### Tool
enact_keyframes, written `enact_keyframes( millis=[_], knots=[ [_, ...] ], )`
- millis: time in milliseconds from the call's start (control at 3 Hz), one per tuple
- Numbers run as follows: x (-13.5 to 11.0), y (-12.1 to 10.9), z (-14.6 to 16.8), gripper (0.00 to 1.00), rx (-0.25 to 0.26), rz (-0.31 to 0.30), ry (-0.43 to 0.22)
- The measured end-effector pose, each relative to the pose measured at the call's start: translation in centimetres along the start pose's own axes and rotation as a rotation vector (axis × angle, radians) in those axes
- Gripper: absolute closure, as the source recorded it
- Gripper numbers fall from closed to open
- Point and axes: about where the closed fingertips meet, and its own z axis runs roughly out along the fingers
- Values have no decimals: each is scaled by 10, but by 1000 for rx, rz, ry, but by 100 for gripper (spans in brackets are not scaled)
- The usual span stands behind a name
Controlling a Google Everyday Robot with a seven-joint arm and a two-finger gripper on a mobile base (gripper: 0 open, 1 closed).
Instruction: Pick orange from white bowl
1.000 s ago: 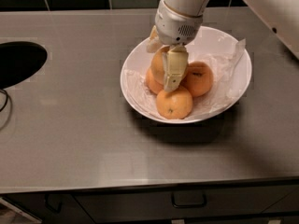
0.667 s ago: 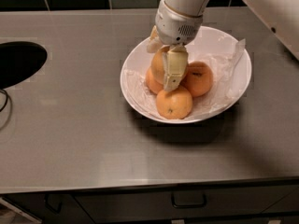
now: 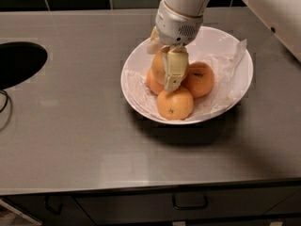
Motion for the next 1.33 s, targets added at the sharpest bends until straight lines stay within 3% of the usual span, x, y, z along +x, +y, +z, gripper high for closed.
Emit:
enact_keyframes(
  millis=[333, 1333],
  knots=[
    [-1, -2, -2, 30, 20, 8, -1],
    [6, 2, -3, 30, 21, 37, 1]
  ],
)
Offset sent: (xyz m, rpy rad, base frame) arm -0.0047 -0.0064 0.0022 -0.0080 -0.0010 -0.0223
